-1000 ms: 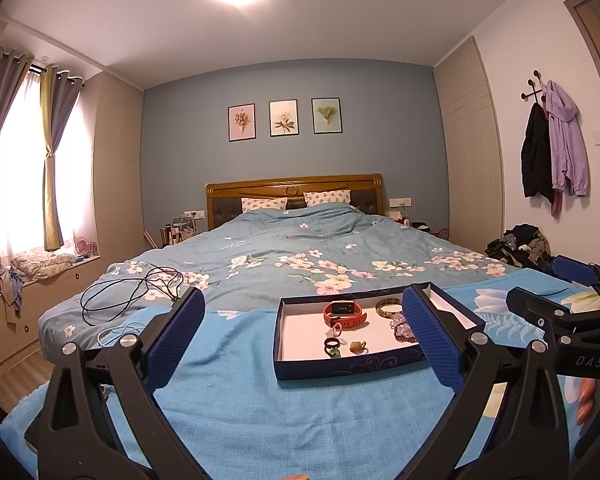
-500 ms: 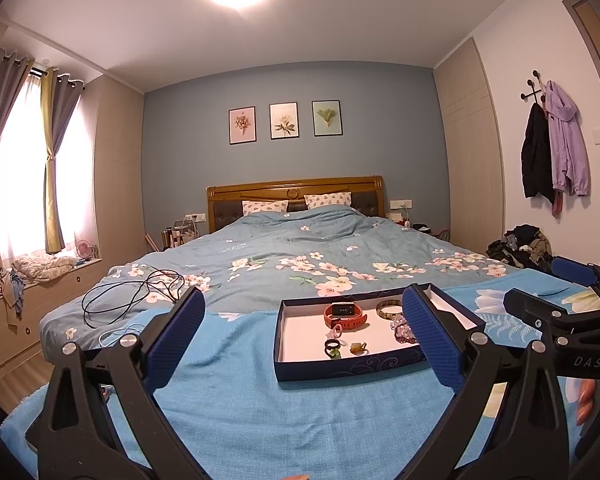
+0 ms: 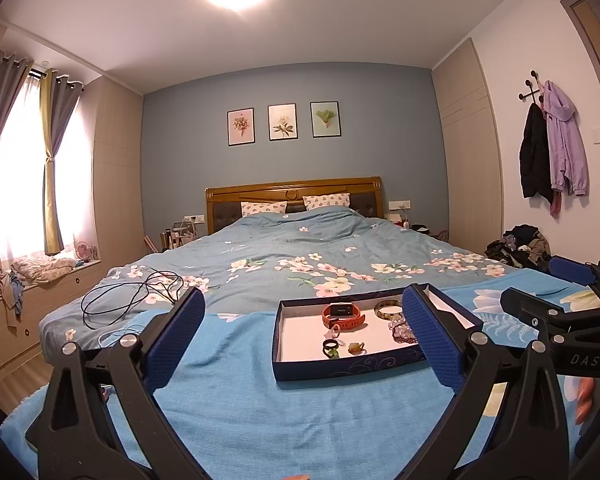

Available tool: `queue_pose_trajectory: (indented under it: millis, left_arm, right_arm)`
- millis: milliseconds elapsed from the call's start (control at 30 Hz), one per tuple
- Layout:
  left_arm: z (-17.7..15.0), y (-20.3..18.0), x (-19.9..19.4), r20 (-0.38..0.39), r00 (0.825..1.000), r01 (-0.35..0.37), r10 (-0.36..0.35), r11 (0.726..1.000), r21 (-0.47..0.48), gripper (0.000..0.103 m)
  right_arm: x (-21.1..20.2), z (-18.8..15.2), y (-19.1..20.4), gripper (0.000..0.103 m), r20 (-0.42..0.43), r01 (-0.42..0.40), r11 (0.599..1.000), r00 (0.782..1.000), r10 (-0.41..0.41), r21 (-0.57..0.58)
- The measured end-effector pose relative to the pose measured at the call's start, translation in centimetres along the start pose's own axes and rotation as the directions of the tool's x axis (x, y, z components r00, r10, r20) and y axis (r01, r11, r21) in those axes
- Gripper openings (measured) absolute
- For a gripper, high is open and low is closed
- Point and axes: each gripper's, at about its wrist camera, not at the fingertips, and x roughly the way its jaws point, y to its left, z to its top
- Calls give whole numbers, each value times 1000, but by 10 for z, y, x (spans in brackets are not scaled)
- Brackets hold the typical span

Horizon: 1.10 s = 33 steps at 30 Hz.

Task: Organize jewelry

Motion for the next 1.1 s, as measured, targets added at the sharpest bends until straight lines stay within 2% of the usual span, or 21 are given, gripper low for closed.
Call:
queue_pose_trajectory:
  millis: [1100]
  left_arm:
    - [-2, 0, -3, -5, 1000, 0, 0, 1000, -6, 97]
  right_arm:
    - [2, 0, 4, 96, 1, 2, 1000, 1000, -2, 1]
